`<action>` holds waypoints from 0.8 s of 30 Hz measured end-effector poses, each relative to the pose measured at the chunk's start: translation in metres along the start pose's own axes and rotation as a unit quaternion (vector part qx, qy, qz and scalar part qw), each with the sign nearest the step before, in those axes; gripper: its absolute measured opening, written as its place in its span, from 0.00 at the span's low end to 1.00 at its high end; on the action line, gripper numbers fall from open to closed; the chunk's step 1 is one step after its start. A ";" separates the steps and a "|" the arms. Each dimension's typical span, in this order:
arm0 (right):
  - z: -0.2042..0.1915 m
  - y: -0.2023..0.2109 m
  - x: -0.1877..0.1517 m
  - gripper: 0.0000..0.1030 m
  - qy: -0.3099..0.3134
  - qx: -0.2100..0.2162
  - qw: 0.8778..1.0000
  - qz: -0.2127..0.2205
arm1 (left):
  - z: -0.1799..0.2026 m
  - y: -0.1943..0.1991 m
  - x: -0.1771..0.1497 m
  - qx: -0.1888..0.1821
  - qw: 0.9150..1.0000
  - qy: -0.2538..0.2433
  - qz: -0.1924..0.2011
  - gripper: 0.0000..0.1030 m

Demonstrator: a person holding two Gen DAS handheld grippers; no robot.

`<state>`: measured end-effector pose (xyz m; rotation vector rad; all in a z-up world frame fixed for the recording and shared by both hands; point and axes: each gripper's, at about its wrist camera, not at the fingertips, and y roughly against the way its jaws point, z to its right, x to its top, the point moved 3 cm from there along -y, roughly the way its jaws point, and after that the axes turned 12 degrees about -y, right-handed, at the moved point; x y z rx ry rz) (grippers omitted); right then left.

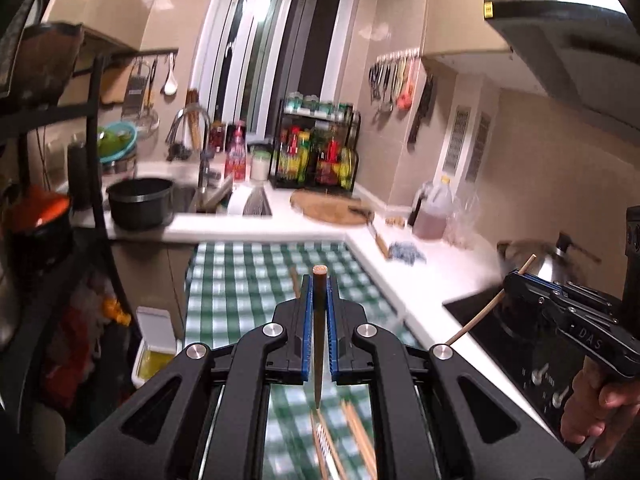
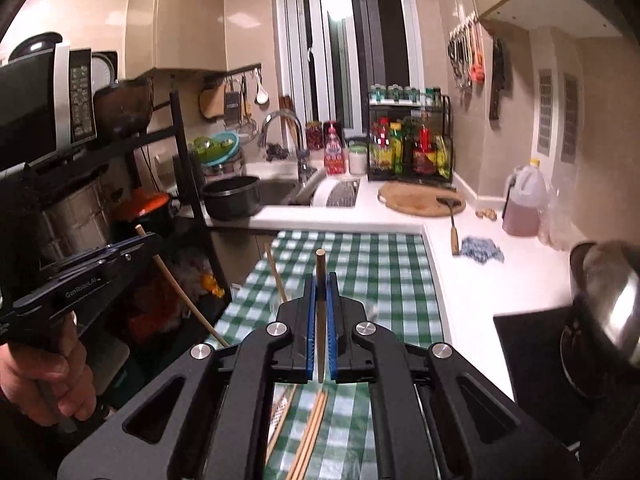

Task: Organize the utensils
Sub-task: 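Lift and carry the chopstick with the right tool while the left tool carries its chopstick to the container, then open the right tool over the container while the left tool releases its chopstick into it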

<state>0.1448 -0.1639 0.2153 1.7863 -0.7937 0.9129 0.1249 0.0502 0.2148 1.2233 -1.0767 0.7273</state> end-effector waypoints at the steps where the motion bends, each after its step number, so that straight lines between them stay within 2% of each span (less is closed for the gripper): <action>1: -0.003 -0.001 0.009 0.05 0.003 0.001 1.000 0.010 | -0.001 -0.003 0.008 0.000 1.000 0.002 0.007 0.06; 6: -0.008 -0.013 0.041 0.05 0.008 -0.003 0.999 0.044 | -0.007 -0.025 0.038 -0.003 0.999 0.014 0.038 0.06; 11: -0.001 -0.038 0.048 0.05 0.005 -0.009 0.999 0.050 | -0.007 -0.055 0.041 -0.005 0.999 0.016 0.042 0.06; 19: 0.017 -0.094 0.017 0.05 0.007 -0.021 1.000 0.014 | -0.007 -0.108 -0.003 -0.014 1.000 0.025 -0.002 0.06; 24: 0.027 -0.119 -0.001 0.05 0.007 -0.026 1.000 -0.009 | -0.008 -0.124 -0.021 -0.015 0.999 0.015 -0.026 0.06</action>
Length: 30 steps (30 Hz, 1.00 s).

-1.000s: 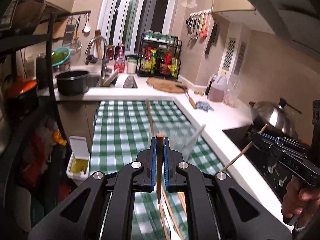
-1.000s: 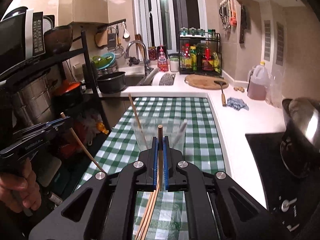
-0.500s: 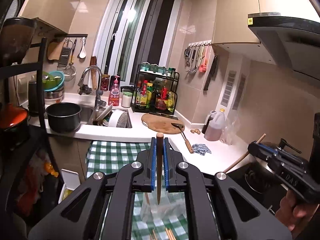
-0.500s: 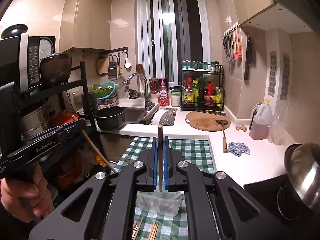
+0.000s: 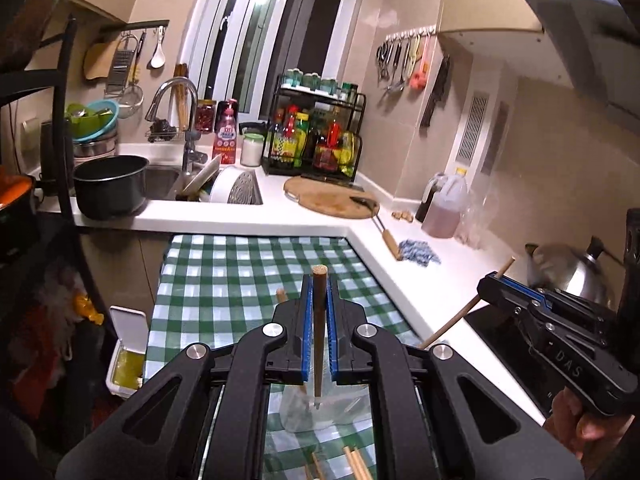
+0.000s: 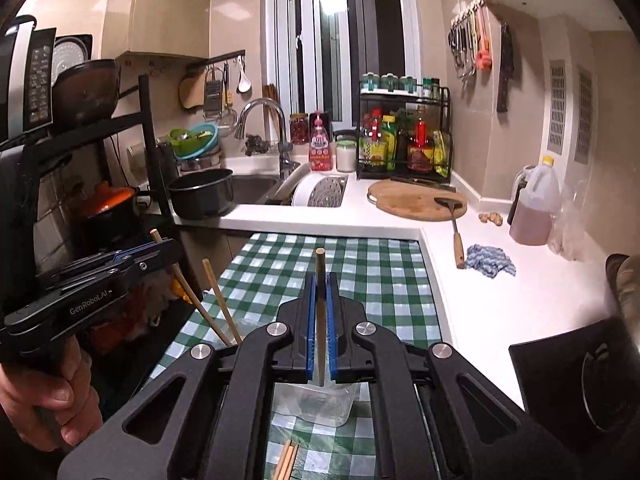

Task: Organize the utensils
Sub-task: 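Open the right tool over the container while the left tool releases its chopstick into it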

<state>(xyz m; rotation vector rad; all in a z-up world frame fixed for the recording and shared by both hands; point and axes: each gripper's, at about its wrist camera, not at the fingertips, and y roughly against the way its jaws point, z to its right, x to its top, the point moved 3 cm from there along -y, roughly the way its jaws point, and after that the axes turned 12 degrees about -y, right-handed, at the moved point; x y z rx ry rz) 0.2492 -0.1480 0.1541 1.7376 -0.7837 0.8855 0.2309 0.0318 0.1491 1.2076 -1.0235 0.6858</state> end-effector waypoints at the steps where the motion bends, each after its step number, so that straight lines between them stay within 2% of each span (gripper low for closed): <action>1: 0.002 -0.005 -0.003 0.05 -0.002 0.000 1.000 -0.005 | -0.001 -0.001 -0.003 0.000 1.000 0.000 -0.003 0.06; 9: 0.010 -0.024 -0.020 0.07 -0.014 -0.006 0.999 -0.031 | -0.003 -0.010 -0.016 -0.002 1.000 -0.009 -0.024 0.06; 11: 0.014 -0.022 -0.022 0.16 -0.021 -0.015 0.999 -0.031 | -0.005 -0.008 -0.016 -0.002 1.000 -0.004 -0.026 0.08; 14: 0.016 -0.017 -0.022 0.27 -0.025 -0.025 0.999 -0.027 | -0.008 0.002 -0.012 0.000 1.000 0.000 -0.011 0.18; 24: 0.007 0.038 -0.012 0.30 -0.001 -0.053 0.998 0.029 | -0.001 0.050 -0.003 0.020 0.999 -0.012 0.040 0.18; 30: -0.005 0.087 -0.032 0.30 0.011 -0.042 0.997 0.066 | 0.014 0.079 -0.027 0.026 0.998 -0.025 0.041 0.18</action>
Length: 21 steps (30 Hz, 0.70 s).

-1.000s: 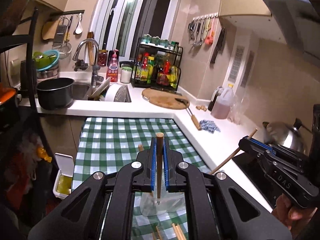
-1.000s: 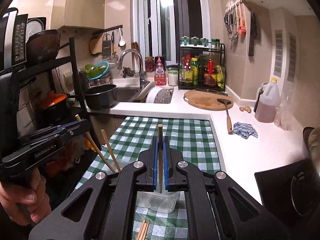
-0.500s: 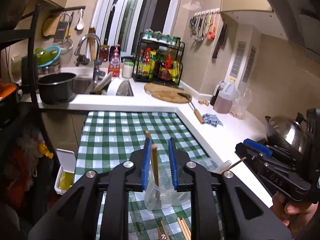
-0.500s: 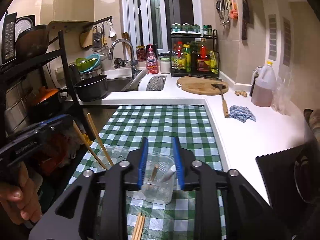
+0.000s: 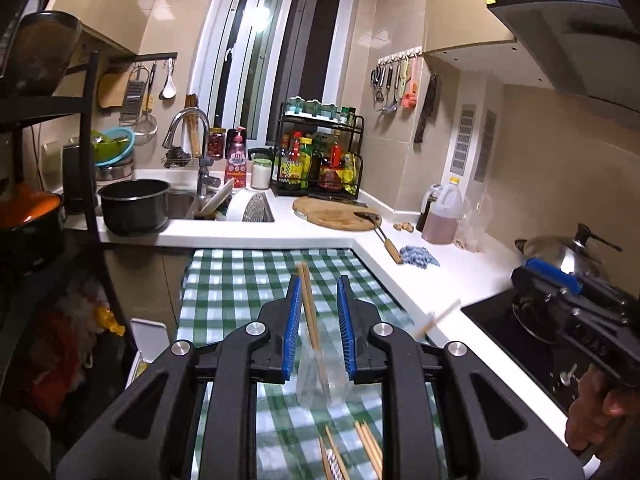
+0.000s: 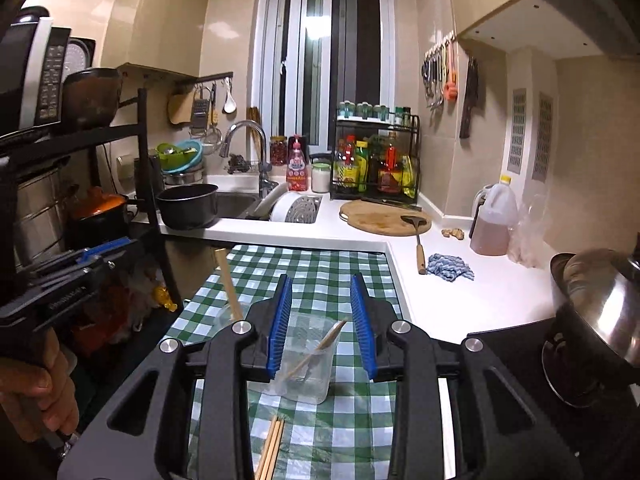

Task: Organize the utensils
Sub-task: 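Open the right tool over the container while the left tool releases its chopstick into it, then move both open tools back toward the remaining utensils on the table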

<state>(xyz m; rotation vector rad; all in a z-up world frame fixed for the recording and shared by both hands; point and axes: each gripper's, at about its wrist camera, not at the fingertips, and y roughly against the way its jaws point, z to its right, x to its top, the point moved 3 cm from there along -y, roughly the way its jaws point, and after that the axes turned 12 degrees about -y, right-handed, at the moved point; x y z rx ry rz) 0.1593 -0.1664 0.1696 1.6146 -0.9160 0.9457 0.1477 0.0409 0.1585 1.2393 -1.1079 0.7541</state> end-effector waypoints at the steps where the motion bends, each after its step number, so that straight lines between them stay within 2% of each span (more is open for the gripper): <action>1: -0.001 0.007 -0.004 0.30 -0.001 0.003 1.000 0.002 | 0.003 0.007 -0.007 0.001 1.000 0.000 -0.002 0.18; 9: -0.006 0.048 -0.048 0.30 -0.024 0.018 1.000 -0.005 | 0.020 0.041 -0.054 0.002 1.000 0.001 -0.028 0.18; 21: 0.005 0.078 -0.116 0.30 -0.039 -0.004 0.999 -0.036 | 0.046 0.067 -0.122 0.004 0.997 -0.005 -0.074 0.18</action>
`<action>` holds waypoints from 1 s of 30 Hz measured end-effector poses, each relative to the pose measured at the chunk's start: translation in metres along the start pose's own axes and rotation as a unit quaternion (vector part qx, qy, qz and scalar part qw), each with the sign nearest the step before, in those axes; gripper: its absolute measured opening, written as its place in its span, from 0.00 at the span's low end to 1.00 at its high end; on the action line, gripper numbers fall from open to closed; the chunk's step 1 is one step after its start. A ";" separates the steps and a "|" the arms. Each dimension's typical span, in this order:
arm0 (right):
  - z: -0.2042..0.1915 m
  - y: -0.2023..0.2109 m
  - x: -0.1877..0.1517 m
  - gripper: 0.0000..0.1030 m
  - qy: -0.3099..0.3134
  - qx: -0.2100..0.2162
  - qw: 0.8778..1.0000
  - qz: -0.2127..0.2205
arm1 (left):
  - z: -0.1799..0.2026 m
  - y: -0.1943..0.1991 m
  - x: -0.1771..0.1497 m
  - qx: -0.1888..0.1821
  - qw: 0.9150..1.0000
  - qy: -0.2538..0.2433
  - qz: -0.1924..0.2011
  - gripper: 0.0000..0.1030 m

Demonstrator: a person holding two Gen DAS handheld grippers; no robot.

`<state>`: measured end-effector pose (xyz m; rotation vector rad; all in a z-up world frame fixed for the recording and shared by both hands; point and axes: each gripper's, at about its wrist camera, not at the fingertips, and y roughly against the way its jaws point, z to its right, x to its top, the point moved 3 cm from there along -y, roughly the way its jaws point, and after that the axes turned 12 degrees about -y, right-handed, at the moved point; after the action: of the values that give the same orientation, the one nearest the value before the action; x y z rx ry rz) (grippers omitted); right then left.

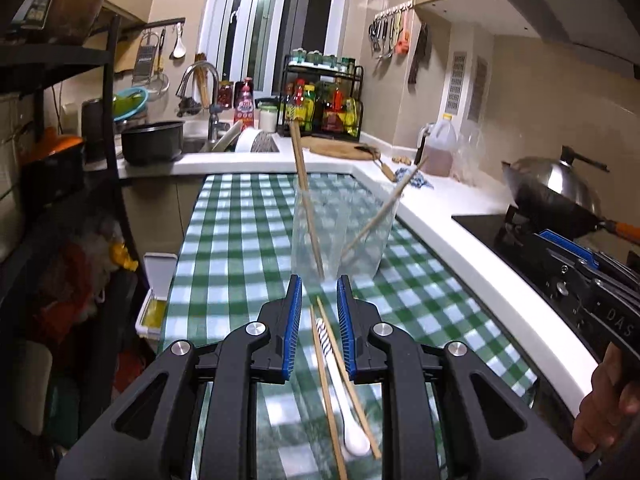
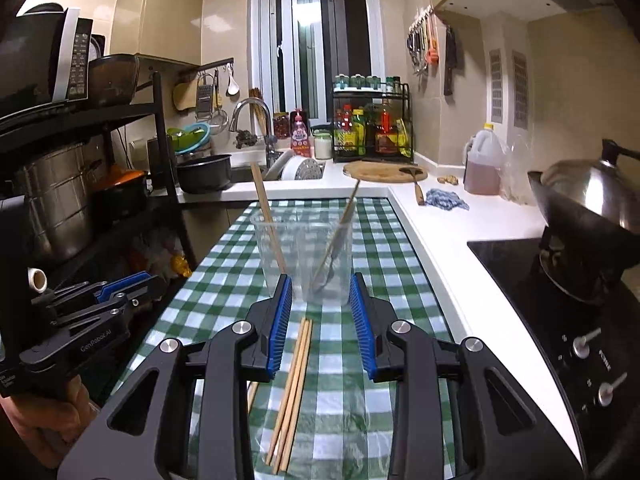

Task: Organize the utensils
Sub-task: 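Move both open tools back toward the remaining utensils on the table, then close the right tool on a wooden chopstick while the left tool grasps another chopstick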

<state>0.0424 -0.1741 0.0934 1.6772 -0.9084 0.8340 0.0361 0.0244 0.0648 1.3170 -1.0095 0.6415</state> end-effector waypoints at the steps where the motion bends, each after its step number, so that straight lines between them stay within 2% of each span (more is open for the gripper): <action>1: 0.003 0.000 -0.005 0.30 -0.004 -0.001 1.000 -0.004 | 0.000 0.001 -0.004 -0.001 1.000 0.002 -0.003 0.18; 5: 0.014 0.000 -0.028 0.29 -0.015 -0.007 1.000 -0.023 | 0.002 0.003 -0.023 -0.010 1.000 0.003 -0.007 0.15; 7: 0.018 -0.002 -0.041 0.19 -0.019 -0.005 0.999 -0.038 | 0.004 0.004 -0.033 -0.012 1.000 0.002 -0.012 0.12; 9: 0.022 -0.006 -0.056 0.16 -0.026 -0.002 0.998 -0.056 | 0.007 0.004 -0.044 -0.018 1.000 0.005 -0.019 0.12; 15: 0.025 -0.028 -0.104 0.16 -0.043 0.008 0.993 -0.111 | 0.017 -0.004 -0.079 -0.028 0.997 0.026 -0.063 0.12; 20: 0.020 -0.050 -0.137 0.16 -0.045 0.015 0.987 -0.152 | 0.026 -0.011 -0.096 -0.030 0.996 0.020 -0.085 0.12; 30: 0.019 -0.071 -0.164 0.16 -0.046 0.009 0.981 -0.190 | 0.026 -0.023 -0.113 -0.035 0.992 0.033 -0.118 0.12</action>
<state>0.0280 -0.1491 -0.0844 1.8404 -0.6116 0.5097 -0.0011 0.0120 -0.0464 1.3198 -0.7997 0.4620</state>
